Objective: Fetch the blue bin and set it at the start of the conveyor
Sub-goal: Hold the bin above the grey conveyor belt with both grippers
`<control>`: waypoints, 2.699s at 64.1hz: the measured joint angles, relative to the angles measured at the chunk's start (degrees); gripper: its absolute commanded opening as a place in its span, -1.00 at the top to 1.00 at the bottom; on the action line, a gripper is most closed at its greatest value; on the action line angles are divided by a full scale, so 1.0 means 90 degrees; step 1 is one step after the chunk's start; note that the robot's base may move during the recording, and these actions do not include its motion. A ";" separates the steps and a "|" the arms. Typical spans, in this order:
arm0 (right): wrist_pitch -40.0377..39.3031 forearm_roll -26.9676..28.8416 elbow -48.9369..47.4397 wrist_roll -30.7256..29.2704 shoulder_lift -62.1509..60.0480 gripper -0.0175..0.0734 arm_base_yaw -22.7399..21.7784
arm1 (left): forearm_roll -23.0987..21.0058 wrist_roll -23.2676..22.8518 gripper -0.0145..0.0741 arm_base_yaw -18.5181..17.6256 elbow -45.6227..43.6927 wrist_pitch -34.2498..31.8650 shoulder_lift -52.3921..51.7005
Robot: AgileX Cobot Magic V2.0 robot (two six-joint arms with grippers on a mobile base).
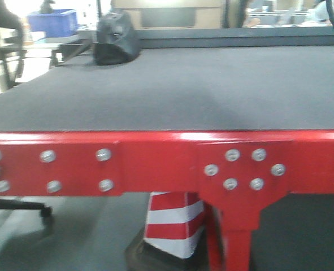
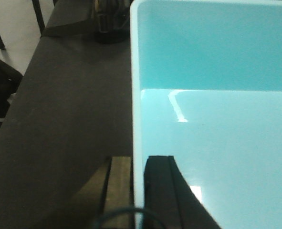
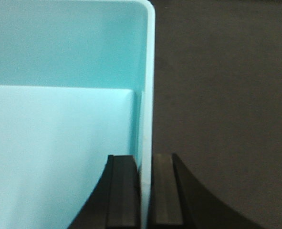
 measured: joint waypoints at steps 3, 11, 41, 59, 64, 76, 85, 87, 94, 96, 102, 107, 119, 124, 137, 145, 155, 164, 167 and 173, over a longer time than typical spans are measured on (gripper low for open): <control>0.0000 0.0000 0.0000 0.0000 0.0000 0.95 0.0000 | -0.0006 0.0000 0.92 0.0000 0.0000 0.0000 0.0000; 0.0015 0.0000 0.0000 0.0000 0.0000 0.95 0.0000 | -0.0016 0.0000 0.92 0.0000 0.0000 0.0000 0.0000; 0.0002 0.0000 0.0000 0.0000 0.0027 0.95 0.0000 | -0.0005 0.0000 0.92 0.0000 0.0000 0.0000 0.0000; -0.0025 0.0000 0.0000 0.0000 0.0027 0.95 0.0000 | -0.0005 0.0000 0.92 0.0000 0.0000 0.0000 0.0000; -0.0025 0.0000 0.0000 0.0000 0.0027 0.95 0.0000 | -0.0005 0.0000 0.92 0.0000 0.0000 0.0000 0.0000; -0.0025 0.0000 0.0000 0.0000 0.0027 0.95 0.0000 | -0.0005 0.0000 0.92 0.0000 0.0000 0.0000 0.0000; -0.0025 0.0000 0.0000 0.0000 0.0027 0.95 0.0000 | -0.0005 0.0000 0.92 0.0000 0.0000 0.0000 0.0000; -0.0025 0.0000 0.0000 0.0000 0.0027 0.95 0.0000 | -0.0005 0.0000 0.92 0.0000 0.0000 0.0000 0.0000; -0.0025 0.0000 0.0000 0.0000 0.0027 0.95 0.0000 | -0.0005 0.0000 0.92 0.0000 0.0000 0.0000 0.0000; -0.0025 0.0000 0.0000 0.0000 0.0027 0.95 0.0000 | -0.0005 0.0000 0.92 0.0000 0.0000 0.0000 0.0000; -0.0025 0.0000 0.0000 0.0000 0.0027 0.95 0.0000 | -0.0005 0.0000 0.92 0.0000 0.0000 0.0000 0.0000; -0.0014 0.0000 0.0000 0.0000 0.0027 0.95 0.0000 | -0.0005 0.0000 0.92 0.0000 0.0000 0.0000 0.0000; 0.0054 0.0000 0.0000 0.0000 0.0027 0.95 0.0000 | -0.0005 0.0000 0.92 0.0000 0.0000 0.0000 0.0000; 0.0079 0.0000 0.0000 0.0000 0.0027 0.95 0.0000 | -0.0017 0.0000 0.92 0.0000 0.0000 0.0000 0.0000; 0.0173 0.0025 0.0000 0.0000 0.0027 0.95 0.0000 | -0.0017 0.0000 0.92 0.0000 0.0000 0.0000 0.0000; 0.0241 0.0057 0.0000 0.0000 0.0027 0.95 0.0000 | -0.0017 0.0000 0.92 0.0000 0.0000 0.0012 0.0000; 0.0253 0.0057 0.0000 0.0000 0.0027 0.95 0.0000 | -0.0030 0.0000 0.92 0.0000 0.0000 0.0022 0.0000; 0.0253 0.0057 0.0000 0.0000 0.0027 0.95 0.0000 | -0.0041 0.0000 0.92 0.0000 0.0000 0.0022 0.0000; 0.0253 0.0057 0.0000 0.0000 0.0027 0.95 0.0000 | -0.0041 0.0000 0.92 0.0000 0.0000 0.0022 0.0000; 0.0253 0.0057 0.0000 0.0000 0.0027 0.95 0.0000 | -0.0041 0.0000 0.92 0.0000 0.0000 0.0022 0.0000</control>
